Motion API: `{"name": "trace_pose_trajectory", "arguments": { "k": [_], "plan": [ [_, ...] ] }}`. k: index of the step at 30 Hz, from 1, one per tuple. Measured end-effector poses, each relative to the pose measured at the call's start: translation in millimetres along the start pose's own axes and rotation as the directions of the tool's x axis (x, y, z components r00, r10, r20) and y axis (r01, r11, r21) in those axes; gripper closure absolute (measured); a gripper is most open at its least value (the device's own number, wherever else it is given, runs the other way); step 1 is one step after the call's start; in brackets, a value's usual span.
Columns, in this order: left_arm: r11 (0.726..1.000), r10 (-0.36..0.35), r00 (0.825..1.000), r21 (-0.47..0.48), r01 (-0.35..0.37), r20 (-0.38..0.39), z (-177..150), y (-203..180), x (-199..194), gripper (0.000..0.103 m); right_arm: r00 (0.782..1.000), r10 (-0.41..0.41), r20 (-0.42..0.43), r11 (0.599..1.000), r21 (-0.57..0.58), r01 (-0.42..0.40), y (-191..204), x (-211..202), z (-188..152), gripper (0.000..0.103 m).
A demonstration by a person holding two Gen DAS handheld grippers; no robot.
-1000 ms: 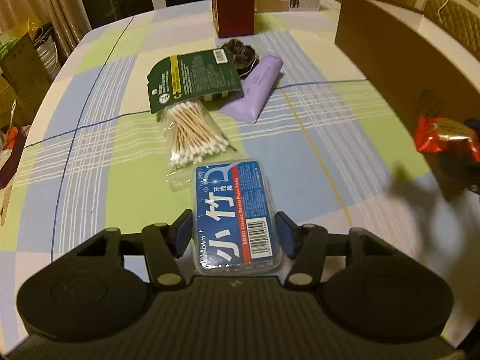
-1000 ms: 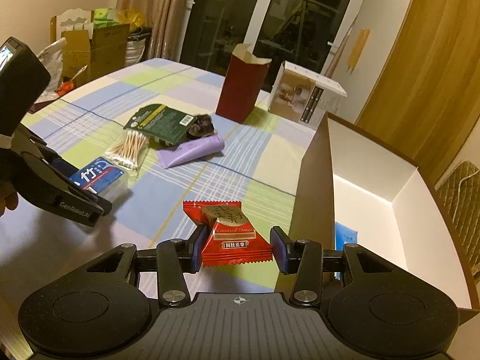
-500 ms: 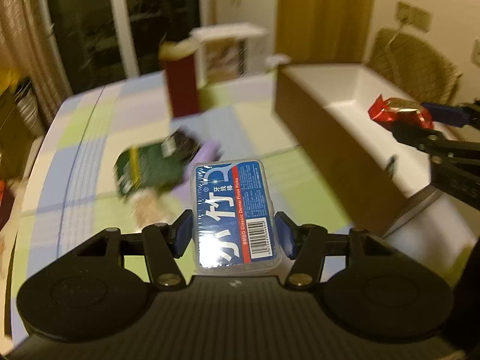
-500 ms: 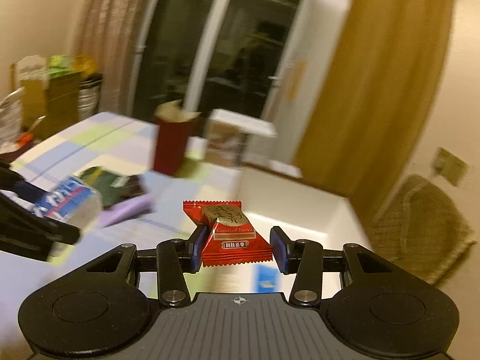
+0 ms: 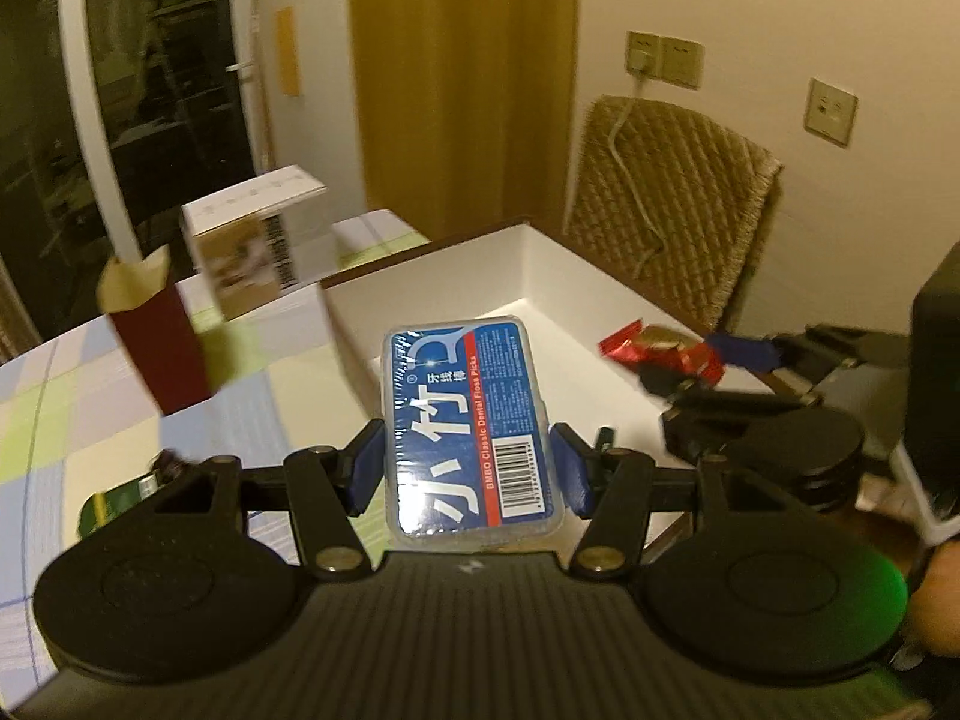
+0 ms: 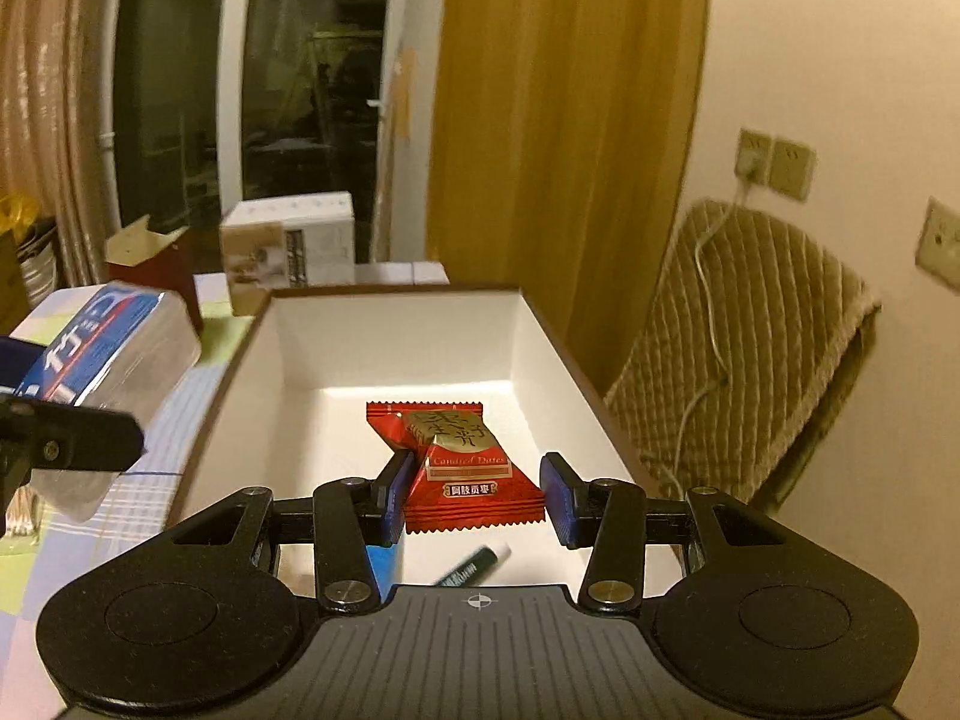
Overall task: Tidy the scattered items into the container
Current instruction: 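Carry the blue plastic box with the left tool while the right tool carries the candy over the box, then open the left tool to drop the blue plastic box into the box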
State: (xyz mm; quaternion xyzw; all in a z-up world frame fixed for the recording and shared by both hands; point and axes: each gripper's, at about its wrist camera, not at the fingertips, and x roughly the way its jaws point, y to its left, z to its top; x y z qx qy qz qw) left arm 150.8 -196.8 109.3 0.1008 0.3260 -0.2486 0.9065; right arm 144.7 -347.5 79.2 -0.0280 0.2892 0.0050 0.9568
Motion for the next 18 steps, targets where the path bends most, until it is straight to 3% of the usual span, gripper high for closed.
{"name": "trace_pose_trajectory", "arguments": {
  "k": [8, 18],
  "plan": [
    [0.999, -0.041, 0.998, 0.025, 0.042, -0.038, 5.1, -25.5, 34.1, 0.049, 0.999, -0.007, -0.049, 0.996, 0.086, 0.011, -29.5, 6.2, -10.6, 0.055],
    [0.999, -0.046, 0.995, 0.022, 0.048, -0.085, -4.8, -30.0, 61.2, 0.049, 0.998, 0.002, -0.064, 0.994, 0.107, 0.005, -32.2, 11.3, -9.9, 0.055]
  ]
}}
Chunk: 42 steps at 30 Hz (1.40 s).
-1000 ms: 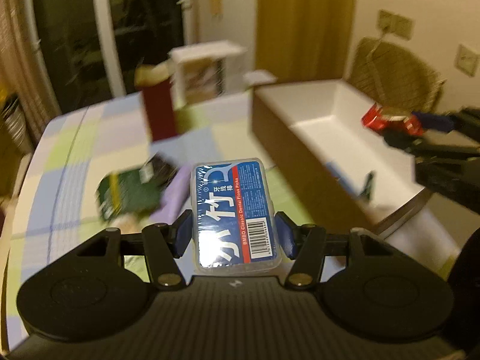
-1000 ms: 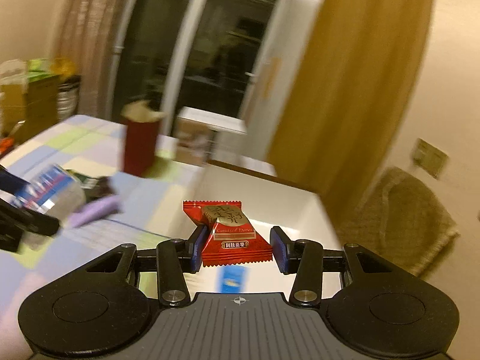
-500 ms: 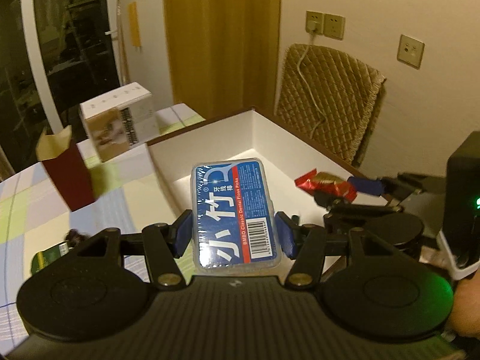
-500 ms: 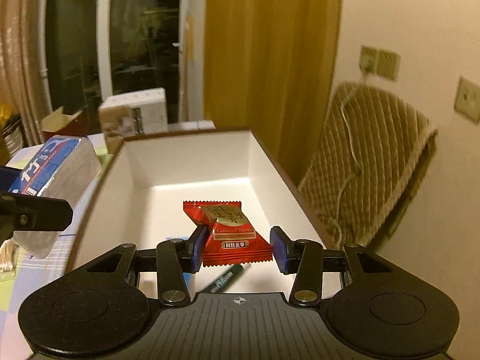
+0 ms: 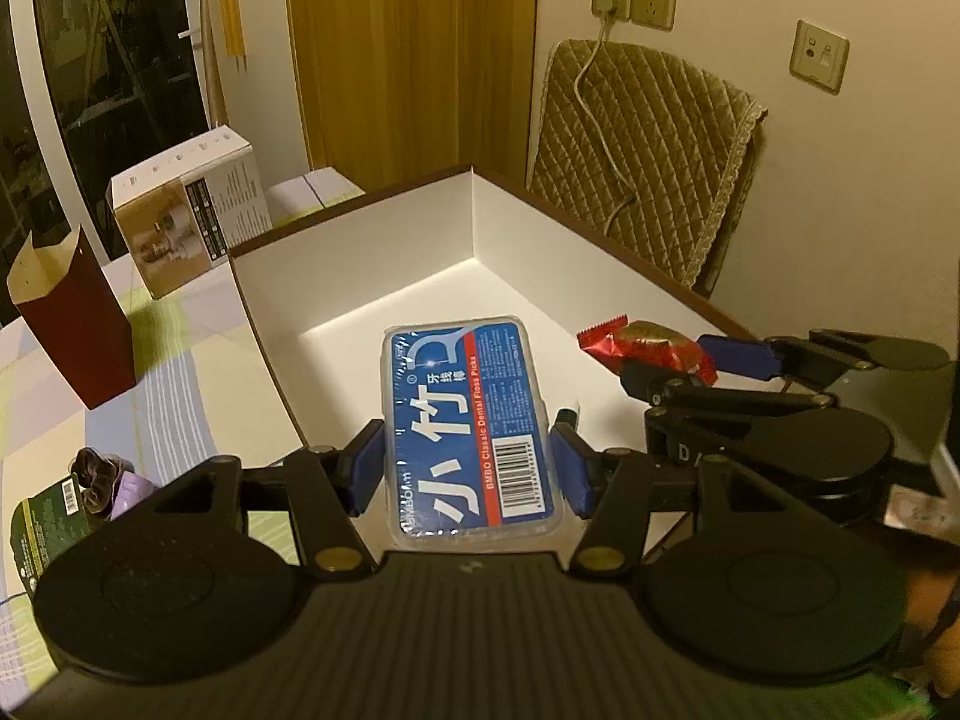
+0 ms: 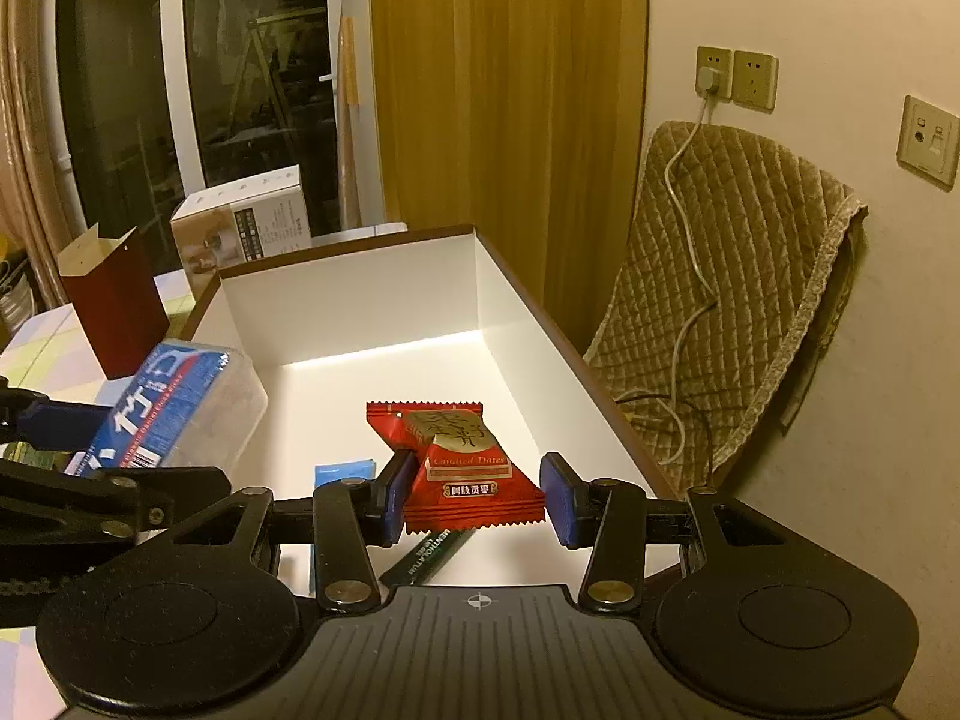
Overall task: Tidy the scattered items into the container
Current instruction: 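Open the left tool to drop the blue plastic box into the box, then open the right tool to drop the red candy packet into the box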
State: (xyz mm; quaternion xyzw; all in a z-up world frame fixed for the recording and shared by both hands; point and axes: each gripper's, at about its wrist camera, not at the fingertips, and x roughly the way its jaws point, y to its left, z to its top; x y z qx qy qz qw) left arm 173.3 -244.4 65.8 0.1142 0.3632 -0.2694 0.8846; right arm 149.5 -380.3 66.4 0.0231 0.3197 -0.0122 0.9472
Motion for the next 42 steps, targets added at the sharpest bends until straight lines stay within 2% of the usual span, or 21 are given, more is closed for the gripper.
{"name": "trace_pose_trajectory", "arguments": {
  "k": [14, 35, 36, 37, 38, 40, 42],
  "plan": [
    [0.999, 0.037, 0.999, -0.034, -0.036, 0.028, -1.3, 16.2, -9.0, 0.049, 1.0, 0.012, -0.003, 1.0, -0.01, -0.012, 6.3, 5.1, -0.3, 0.055],
    [0.996, 0.066, 0.998, -0.067, -0.064, 0.021, -11.6, 29.3, -21.0, 0.049, 0.997, 0.072, 0.033, 0.997, -0.034, -0.07, 16.8, 2.8, -3.4, 0.055],
    [0.996, 0.067, 0.998, -0.068, -0.065, 0.022, -12.0, 28.9, -21.5, 0.049, 0.997, 0.071, 0.029, 0.997, -0.036, -0.07, 17.3, 3.6, -3.3, 0.046],
    [0.995, 0.067, 0.997, -0.068, -0.066, 0.021, -12.2, 29.2, -21.5, 0.049, 0.997, 0.069, 0.029, 0.997, -0.034, -0.068, 17.4, 4.0, -3.4, 0.033],
    [0.995, 0.068, 0.997, -0.069, -0.067, 0.021, -12.2, 29.6, -21.5, 0.049, 0.997, 0.063, 0.045, 0.998, -0.026, -0.062, 16.6, 2.4, -3.9, 0.006],
    [0.995, 0.068, 0.997, -0.071, -0.067, 0.02, -12.8, 30.8, -21.7, 0.049, 0.994, 0.068, 0.082, 0.998, -0.018, -0.067, 15.3, -2.7, -3.6, 0.004],
    [0.995, 0.07, 0.997, -0.073, -0.068, 0.019, -13.3, 31.5, -21.7, 0.049, 0.995, 0.065, 0.077, 0.998, -0.02, -0.064, 16.1, -2.0, -3.2, 0.004]
  ]
}}
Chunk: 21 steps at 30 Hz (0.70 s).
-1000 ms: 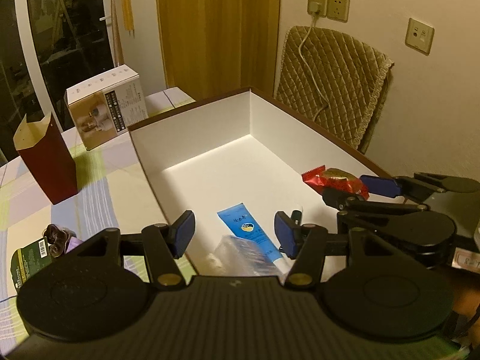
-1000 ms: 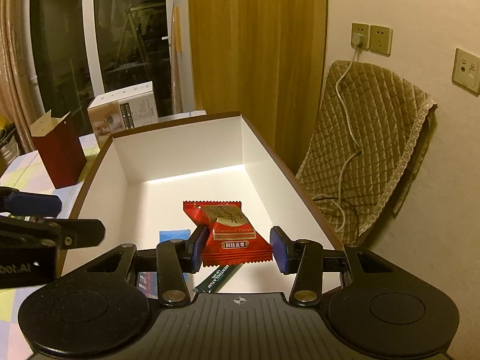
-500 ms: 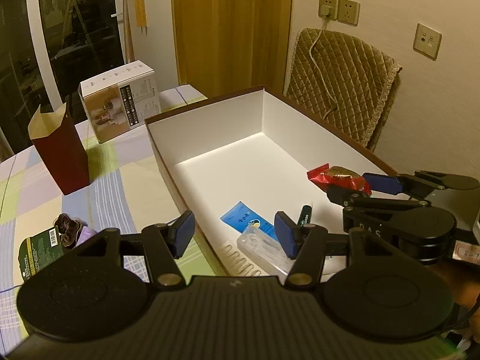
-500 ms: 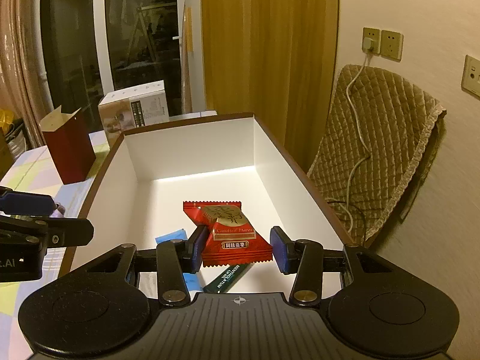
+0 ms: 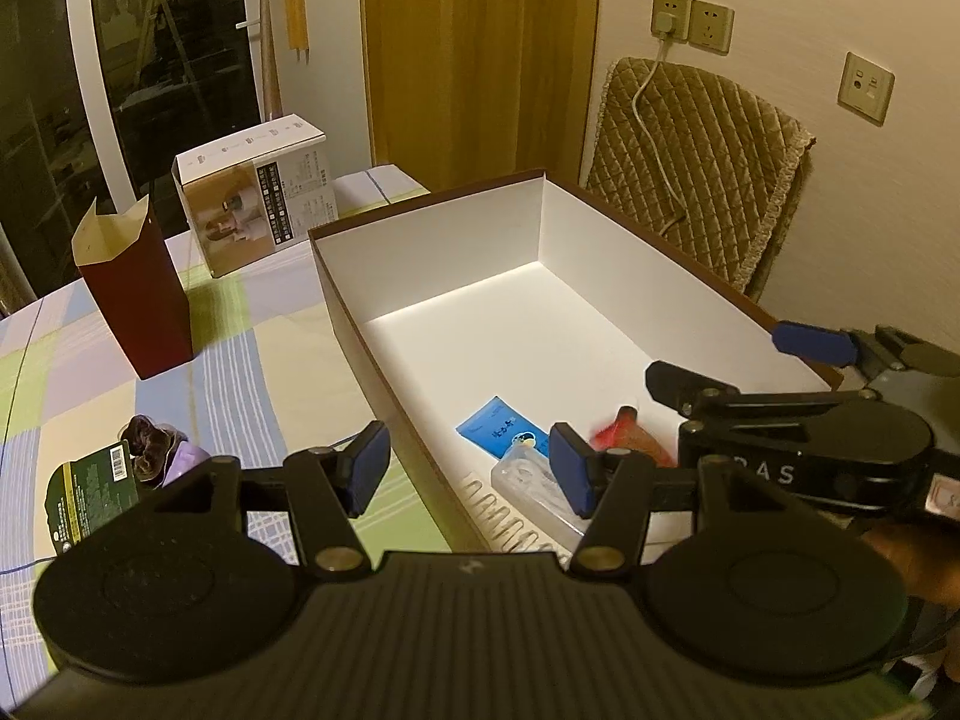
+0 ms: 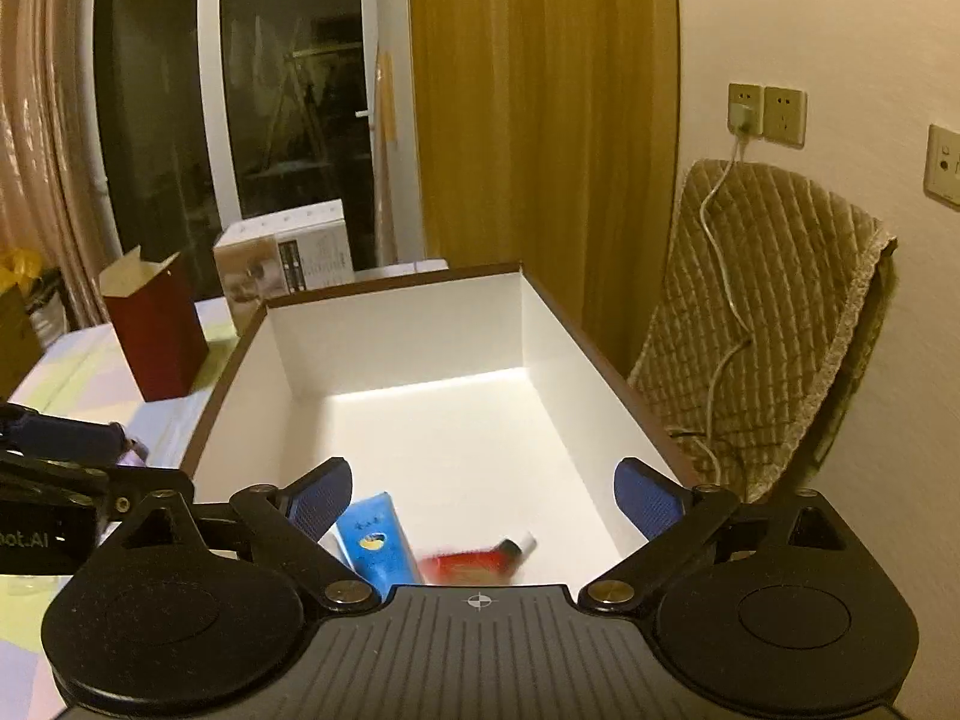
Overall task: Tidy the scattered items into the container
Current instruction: 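Open the right tool to drop the red candy packet into the box, then move both open tools back over the cotton swabs and purple tube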
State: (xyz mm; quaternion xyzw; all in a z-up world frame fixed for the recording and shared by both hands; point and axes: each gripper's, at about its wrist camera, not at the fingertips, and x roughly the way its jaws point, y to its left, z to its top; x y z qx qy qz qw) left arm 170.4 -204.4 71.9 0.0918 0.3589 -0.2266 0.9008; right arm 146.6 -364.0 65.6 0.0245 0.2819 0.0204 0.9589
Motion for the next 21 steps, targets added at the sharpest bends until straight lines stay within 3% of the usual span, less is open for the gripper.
{"name": "trace_pose_trajectory", "arguments": {
  "k": [21],
  "plan": [
    [1.0, 0.011, 1.0, -0.01, -0.011, -0.004, -7.4, 4.3, -1.0, 0.046, 1.0, 0.003, -0.005, 1.0, -0.006, -0.003, -1.6, 0.9, 0.6, 0.004]
  ]
}}
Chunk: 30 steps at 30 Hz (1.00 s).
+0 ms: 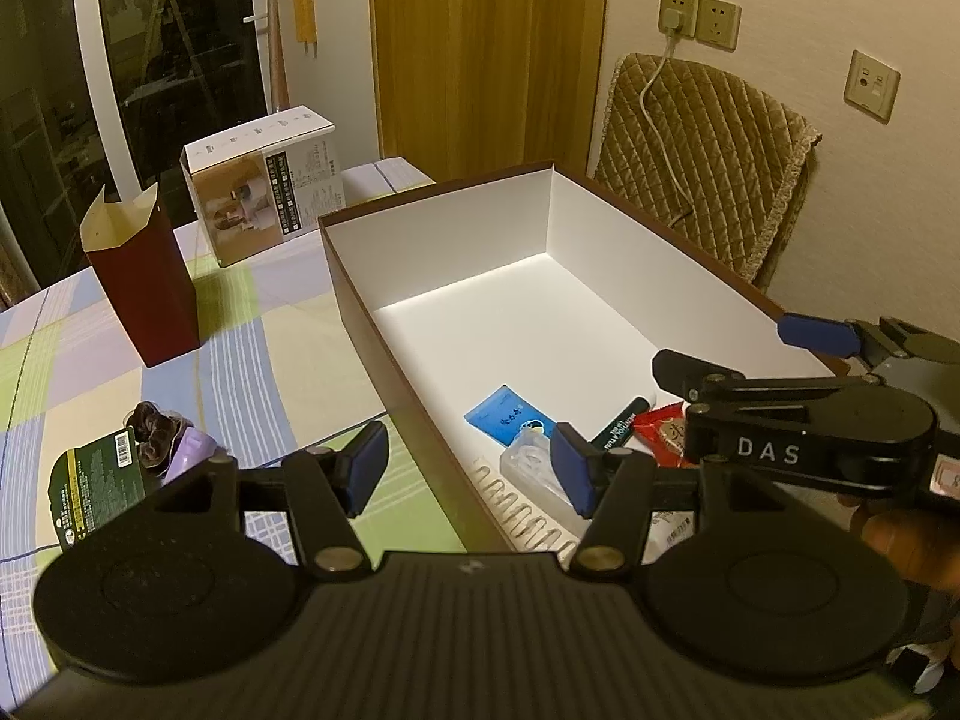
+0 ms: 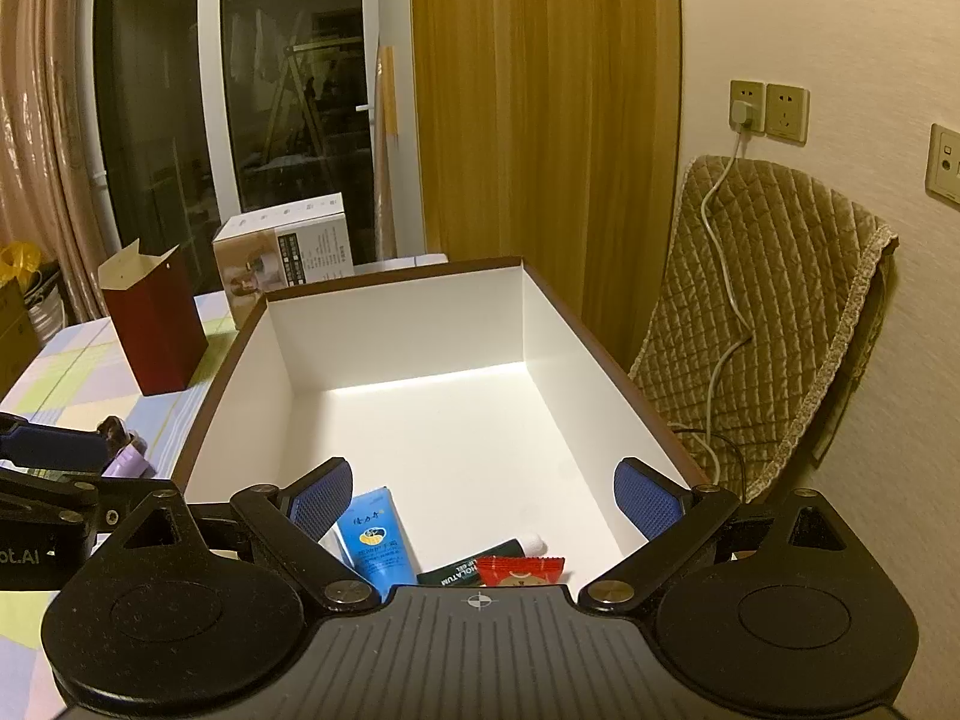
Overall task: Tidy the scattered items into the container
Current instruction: 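Move both open tools back over the cotton swabs and purple tube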
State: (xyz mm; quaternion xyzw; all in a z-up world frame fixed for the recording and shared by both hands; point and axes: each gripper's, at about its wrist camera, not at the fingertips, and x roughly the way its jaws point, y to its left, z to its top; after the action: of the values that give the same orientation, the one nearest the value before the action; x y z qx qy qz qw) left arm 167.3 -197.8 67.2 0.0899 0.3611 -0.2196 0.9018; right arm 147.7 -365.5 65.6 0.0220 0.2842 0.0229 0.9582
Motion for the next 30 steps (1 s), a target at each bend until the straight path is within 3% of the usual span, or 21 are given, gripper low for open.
{"name": "trace_pose_trajectory", "arguments": {
  "k": [6, 11, 14, 18, 30],
  "plan": [
    [1.0, 0.021, 1.0, -0.008, -0.021, 0.017, -3.0, 4.6, -4.1, 0.036, 1.0, 0.003, 0.0, 1.0, 0.0, -0.003, 0.4, -0.2, -0.2, 0.004],
    [0.998, 0.053, 0.998, -0.018, -0.053, 0.038, -7.1, 11.1, -10.3, 0.007, 1.0, 0.01, 0.004, 1.0, -0.005, -0.01, 2.7, -0.6, -0.2, 0.004],
    [0.996, 0.094, 0.994, -0.004, -0.093, 0.054, -11.3, 15.5, -16.1, 0.001, 1.0, 0.014, 0.008, 1.0, -0.008, -0.014, 4.4, -0.9, -0.3, 0.004],
    [0.993, 0.121, 0.991, 0.008, -0.122, 0.053, -21.0, 25.3, -23.8, 0.001, 1.0, 0.019, 0.013, 1.0, -0.014, -0.018, 6.7, -1.2, -0.2, 0.004],
    [0.967, 0.244, 0.97, -0.078, -0.242, 0.015, -76.3, 82.6, -63.5, 0.001, 0.997, 0.057, 0.044, 0.996, -0.066, -0.054, 20.9, -6.6, -1.4, 0.004]
  ]
}}
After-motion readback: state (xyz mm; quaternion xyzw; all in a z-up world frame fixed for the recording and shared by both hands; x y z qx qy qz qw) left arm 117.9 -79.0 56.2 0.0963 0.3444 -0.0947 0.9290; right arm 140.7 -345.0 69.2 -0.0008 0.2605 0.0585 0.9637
